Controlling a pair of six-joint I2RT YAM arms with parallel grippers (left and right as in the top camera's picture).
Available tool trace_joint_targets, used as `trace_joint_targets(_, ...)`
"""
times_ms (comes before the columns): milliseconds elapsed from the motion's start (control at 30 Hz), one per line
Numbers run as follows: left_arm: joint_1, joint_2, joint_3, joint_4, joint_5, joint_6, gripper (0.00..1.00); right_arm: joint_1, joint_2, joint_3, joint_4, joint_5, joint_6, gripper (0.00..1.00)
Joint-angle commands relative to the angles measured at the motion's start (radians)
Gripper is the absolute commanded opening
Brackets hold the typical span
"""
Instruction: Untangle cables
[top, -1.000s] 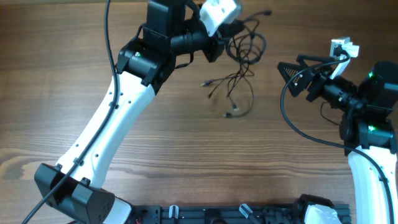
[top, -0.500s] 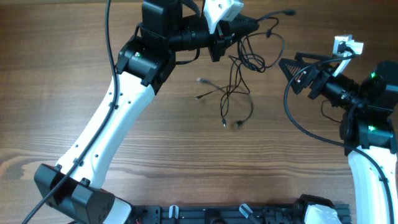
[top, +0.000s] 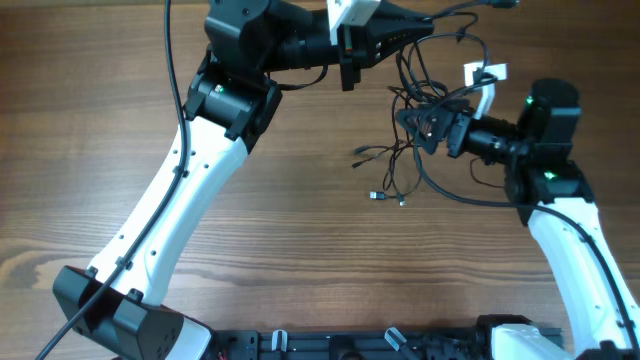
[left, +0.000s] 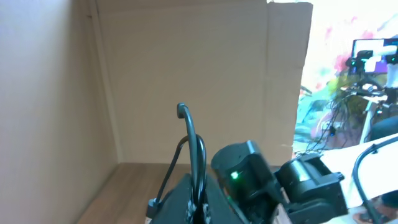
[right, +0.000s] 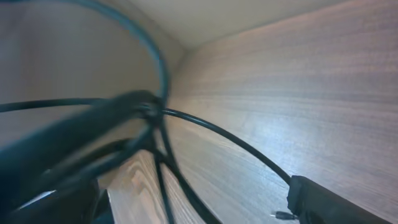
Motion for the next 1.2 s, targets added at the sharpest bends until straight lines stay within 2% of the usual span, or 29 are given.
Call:
trace_joint_targets(0, -0.001, -0.032, 0.012, 0.014, 0.012, -0.071, 0.04, 0.003, 0.024, 0.013, 0.002, 0.061, -0.010, 1.00)
trace_joint_targets(233, -0.001, -0.045, 0.012, 0.022, 0.013, -0.253, 0.04, 0.003, 0.026, 0.013, -0.006, 0.285, 0.042, 0.98)
trace_joint_targets(400, -0.001, -0.085, 0.012, 0.035, -0.023, -0.252, 0.04, 0.003, 0.027, 0.010, -0.132, 0.397, 0.038, 0.99)
trace_joint_targets(500, -0.001, -0.097, 0.012, 0.037, -0.093, -0.252, 0.04, 0.003, 0.027, 0.010, -0.166, 0.356, 0.016, 0.99)
trace_joint_targets(733, 0.010, -0.098, 0.012, 0.085, -0.169, -0.251, 0.04, 0.003, 0.027, 0.010, -0.165, 0.072, -0.171, 0.99)
trace_joint_targets(833, 0.037, -0.098, 0.012, 0.146, -0.262, -0.252, 0.04, 0.003, 0.027, 0.010, -0.118, -0.163, -0.262, 0.99)
trace_joint_targets(900, 0.055, -0.098, 0.012, 0.219, -0.274, -0.253, 0.04, 0.003, 0.027, 0.010, -0.110, -0.225, -0.275, 0.99)
trace_joint_targets(1033, 0.065, -0.099, 0.012, 0.291, -0.274, -0.253, 0.04, 0.003, 0.027, 0.010, -0.111, -0.192, -0.275, 0.99)
trace_joint_targets(1167, 0.065, -0.099, 0.012, 0.340, -0.275, -0.293, 0.04, 0.003, 0.027, 0.009, -0.137, 0.032, -0.194, 1.00)
